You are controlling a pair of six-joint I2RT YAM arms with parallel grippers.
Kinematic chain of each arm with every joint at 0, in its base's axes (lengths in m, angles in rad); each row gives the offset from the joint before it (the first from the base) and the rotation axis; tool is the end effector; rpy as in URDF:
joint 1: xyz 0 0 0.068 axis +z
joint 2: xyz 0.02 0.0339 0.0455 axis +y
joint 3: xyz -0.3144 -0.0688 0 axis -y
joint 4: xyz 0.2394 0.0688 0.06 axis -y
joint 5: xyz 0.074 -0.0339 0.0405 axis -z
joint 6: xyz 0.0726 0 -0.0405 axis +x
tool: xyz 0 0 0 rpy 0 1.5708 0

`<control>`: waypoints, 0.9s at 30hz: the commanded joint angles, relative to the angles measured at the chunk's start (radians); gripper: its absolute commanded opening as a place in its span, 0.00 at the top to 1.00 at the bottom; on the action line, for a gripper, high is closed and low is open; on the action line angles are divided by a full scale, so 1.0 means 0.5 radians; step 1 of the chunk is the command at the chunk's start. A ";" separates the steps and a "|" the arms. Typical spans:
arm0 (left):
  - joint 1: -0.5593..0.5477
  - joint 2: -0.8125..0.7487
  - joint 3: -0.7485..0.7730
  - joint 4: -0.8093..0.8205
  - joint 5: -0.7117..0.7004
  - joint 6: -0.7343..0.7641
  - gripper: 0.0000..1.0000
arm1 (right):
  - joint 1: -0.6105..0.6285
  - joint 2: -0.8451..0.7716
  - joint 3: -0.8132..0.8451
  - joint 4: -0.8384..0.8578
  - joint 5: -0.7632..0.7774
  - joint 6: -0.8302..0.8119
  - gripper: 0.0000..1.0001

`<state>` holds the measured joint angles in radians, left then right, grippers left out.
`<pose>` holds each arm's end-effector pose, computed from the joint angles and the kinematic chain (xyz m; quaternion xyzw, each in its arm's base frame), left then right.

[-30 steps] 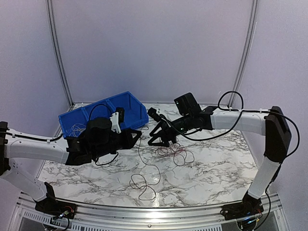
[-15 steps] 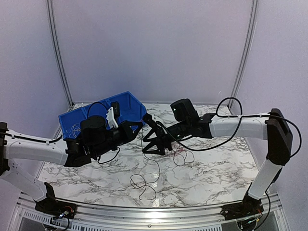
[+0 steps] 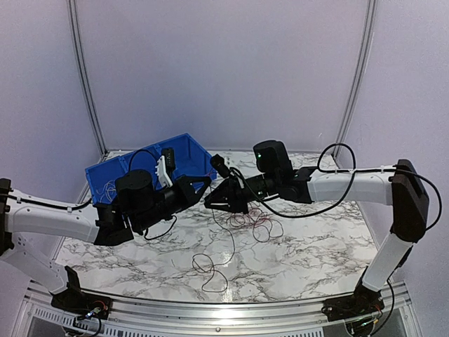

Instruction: Untangle the cables

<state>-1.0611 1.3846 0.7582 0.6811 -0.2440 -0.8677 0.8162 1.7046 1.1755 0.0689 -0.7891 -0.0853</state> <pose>0.1788 -0.2840 0.3386 -0.0221 0.6877 -0.5446 0.4795 0.2440 0.3347 0.3005 -0.5242 0.6178 0.4790 0.3378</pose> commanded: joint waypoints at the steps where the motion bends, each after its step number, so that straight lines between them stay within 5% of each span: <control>1: -0.010 -0.060 -0.046 0.080 0.002 0.004 1.00 | 0.012 -0.022 0.024 0.079 -0.055 -0.003 1.00; 16: -0.007 -0.650 -0.509 -0.138 -0.267 0.073 1.00 | -0.526 -0.181 -0.174 0.187 0.061 0.155 1.00; 27: -0.007 -0.861 -0.555 -0.297 -0.403 0.204 1.00 | -0.594 -0.187 -0.122 0.062 0.088 0.060 1.00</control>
<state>-1.0721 1.0279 0.4904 0.5701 -0.3164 -0.8162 0.5938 1.6245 1.0920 0.1551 -0.8566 -0.0383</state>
